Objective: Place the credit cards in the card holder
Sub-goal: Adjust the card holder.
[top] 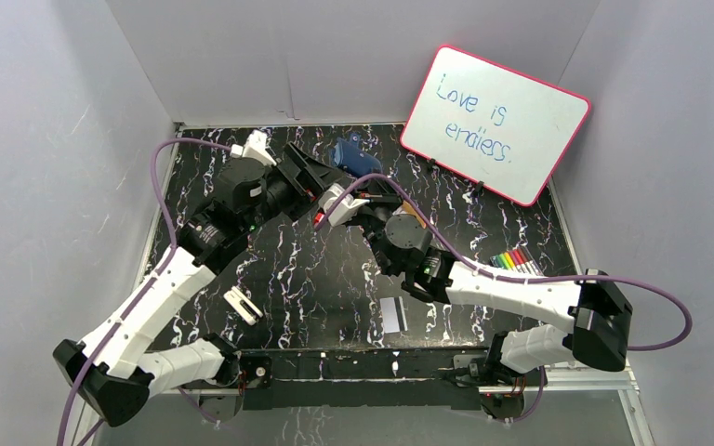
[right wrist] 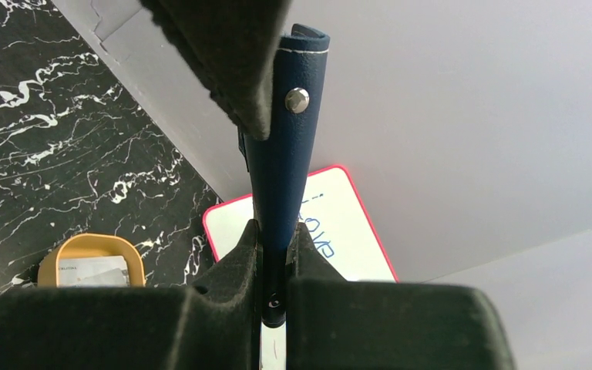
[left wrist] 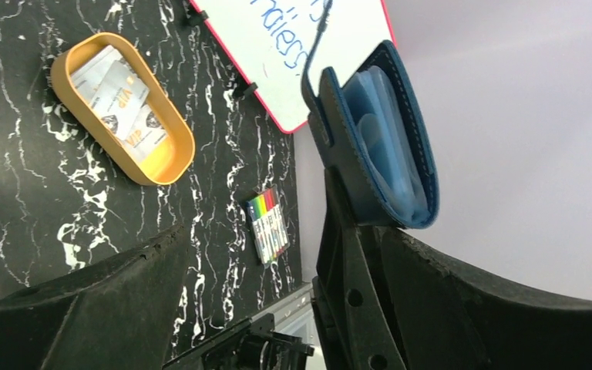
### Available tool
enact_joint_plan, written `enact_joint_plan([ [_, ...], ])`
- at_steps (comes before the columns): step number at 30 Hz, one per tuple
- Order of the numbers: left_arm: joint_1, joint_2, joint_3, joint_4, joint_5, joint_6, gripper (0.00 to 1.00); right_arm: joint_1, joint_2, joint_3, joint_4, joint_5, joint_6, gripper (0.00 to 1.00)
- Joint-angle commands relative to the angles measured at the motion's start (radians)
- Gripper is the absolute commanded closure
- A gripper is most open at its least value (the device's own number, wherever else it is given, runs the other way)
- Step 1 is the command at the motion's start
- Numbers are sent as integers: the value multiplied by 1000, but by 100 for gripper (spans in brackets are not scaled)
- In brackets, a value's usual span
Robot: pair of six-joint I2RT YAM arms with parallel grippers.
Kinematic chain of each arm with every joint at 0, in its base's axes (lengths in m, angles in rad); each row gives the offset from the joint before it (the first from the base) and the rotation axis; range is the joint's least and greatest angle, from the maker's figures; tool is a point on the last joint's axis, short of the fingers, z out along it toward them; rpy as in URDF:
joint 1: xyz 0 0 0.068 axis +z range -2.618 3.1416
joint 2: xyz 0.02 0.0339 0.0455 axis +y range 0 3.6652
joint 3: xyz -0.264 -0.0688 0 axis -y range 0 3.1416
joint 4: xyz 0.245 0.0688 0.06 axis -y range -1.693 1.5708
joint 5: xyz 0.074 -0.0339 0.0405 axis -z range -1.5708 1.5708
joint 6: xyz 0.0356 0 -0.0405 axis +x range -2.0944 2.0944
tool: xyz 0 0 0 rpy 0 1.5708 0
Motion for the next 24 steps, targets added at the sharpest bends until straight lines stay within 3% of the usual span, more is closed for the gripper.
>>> enact_joint_plan([
  [1,-2,-26,57,87,34,-19,9,7,-26,63,15,-43,30,100],
  [11,-1,-179,35,-36,-221,-27,9,4,-41,131,-200,-90,169,100],
  [24,-1,0,154,-52,-42,-40,9,4,23,233,-274,-119,183,100],
])
